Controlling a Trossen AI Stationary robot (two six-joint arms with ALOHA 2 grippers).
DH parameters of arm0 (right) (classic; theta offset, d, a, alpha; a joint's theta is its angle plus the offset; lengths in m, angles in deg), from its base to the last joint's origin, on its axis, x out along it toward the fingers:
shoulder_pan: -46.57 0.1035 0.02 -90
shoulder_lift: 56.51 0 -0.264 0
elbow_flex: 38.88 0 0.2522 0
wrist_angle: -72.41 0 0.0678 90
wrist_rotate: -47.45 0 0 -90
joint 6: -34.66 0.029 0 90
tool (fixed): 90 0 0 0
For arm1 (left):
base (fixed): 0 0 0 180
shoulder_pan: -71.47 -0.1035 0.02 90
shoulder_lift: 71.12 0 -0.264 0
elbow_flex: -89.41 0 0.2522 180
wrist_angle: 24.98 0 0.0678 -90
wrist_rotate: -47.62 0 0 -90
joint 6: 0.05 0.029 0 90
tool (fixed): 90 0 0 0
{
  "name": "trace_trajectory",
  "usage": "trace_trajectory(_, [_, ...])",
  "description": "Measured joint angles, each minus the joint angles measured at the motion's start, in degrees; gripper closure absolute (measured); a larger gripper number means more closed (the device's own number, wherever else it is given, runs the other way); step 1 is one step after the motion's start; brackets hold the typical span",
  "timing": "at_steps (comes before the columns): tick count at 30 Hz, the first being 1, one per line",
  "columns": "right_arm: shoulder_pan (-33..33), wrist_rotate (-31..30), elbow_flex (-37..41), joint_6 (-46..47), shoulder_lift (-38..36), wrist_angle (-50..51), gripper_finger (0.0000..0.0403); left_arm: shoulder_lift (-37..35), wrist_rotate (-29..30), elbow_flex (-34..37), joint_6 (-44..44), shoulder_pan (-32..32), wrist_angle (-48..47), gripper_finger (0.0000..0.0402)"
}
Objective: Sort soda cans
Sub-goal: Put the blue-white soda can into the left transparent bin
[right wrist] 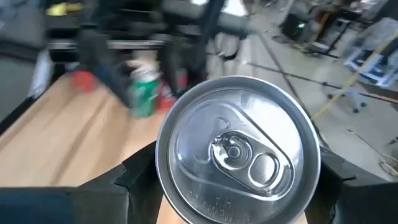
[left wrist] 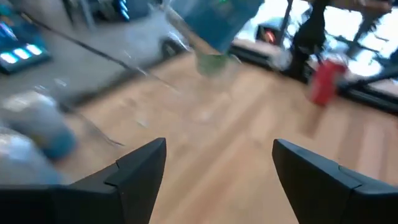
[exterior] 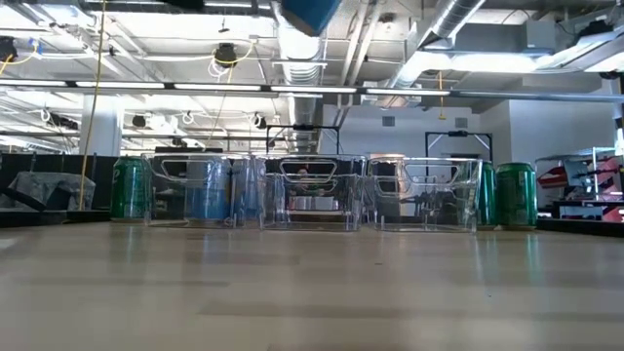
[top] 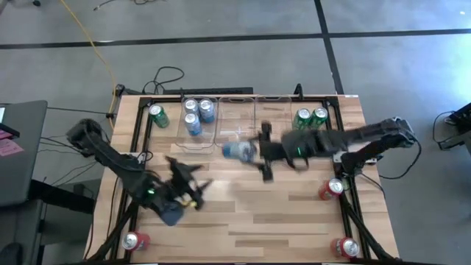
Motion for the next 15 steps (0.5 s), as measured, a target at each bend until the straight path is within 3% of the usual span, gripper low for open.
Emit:
trace_trajectory(4, [-10.82,14.53,-4.51,0.01,6.67,0.46,0.0119,-4.82,8.44,1.45,-3.44,1.66,-6.08,0.0122])
trace_trajectory(7, [-16.08,21.48,-7.48,-0.87,12.97,1.58,0.0119,-5.78,10.13,1.83,-3.44,1.65,-7.02,0.0124])
trace_trajectory(15, [-22.65,22.52,-19.23,-6.7,28.52,0.92,0.0119,-5.65,10.4,1.88,-3.02,-0.01,-11.98,0.0125])
